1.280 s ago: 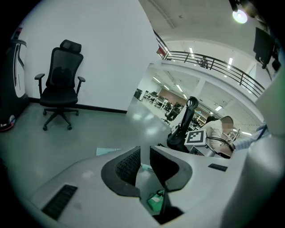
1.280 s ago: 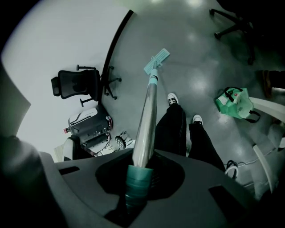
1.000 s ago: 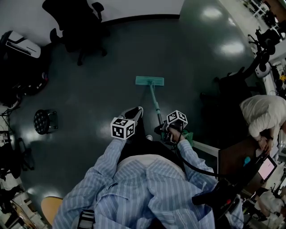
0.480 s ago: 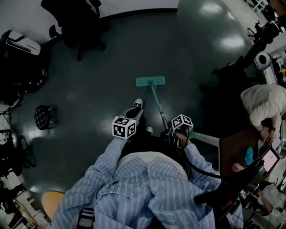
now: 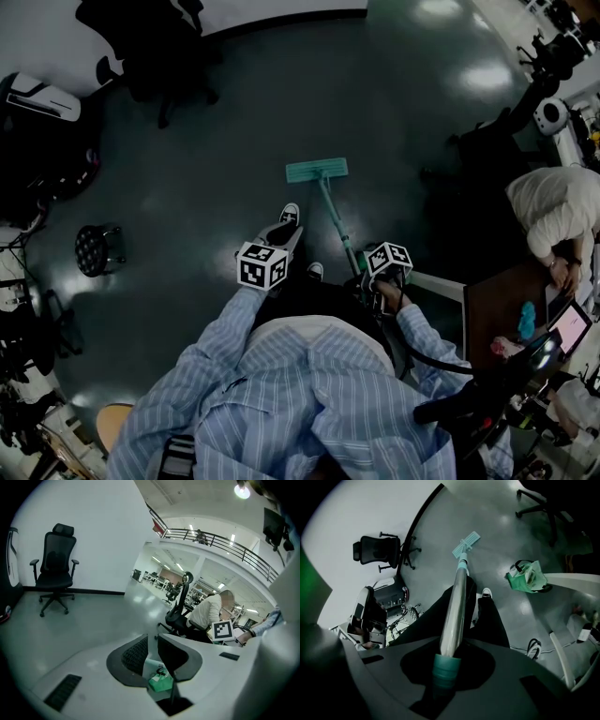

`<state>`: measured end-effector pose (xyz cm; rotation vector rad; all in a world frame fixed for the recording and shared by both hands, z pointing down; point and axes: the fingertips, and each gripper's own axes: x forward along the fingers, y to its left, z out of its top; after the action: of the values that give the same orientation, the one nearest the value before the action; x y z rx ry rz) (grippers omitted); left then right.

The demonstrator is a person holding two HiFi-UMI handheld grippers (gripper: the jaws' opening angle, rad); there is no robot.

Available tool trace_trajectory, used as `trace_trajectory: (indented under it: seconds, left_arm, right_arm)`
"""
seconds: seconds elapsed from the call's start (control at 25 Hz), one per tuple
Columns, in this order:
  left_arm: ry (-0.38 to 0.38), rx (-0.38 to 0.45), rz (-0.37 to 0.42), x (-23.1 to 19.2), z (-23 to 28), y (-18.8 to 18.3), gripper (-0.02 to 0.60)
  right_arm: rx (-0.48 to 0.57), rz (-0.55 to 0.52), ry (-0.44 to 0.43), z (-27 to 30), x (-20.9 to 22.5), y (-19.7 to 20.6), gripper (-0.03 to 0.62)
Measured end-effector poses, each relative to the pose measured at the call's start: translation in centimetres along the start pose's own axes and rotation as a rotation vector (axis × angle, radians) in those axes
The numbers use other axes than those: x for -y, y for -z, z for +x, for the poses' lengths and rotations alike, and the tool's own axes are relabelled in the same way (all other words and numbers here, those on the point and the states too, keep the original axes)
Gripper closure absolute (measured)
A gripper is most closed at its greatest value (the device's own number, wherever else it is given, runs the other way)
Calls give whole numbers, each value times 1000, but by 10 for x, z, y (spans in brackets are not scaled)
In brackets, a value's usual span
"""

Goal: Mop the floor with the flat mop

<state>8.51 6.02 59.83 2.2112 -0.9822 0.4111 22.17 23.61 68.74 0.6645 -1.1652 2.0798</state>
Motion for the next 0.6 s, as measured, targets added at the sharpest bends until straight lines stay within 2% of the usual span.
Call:
trace_trajectory:
  seconds: [0.2,0.6]
  left_arm:
    - [-1,-3,-6,-10,7,-11,512]
    - [-15,-8,-23,-62,23,-55,512]
  right_arm:
    - [0,-11,15,-1,-15,-18,539]
    - [1,-13,27,-14,-64,-88,539]
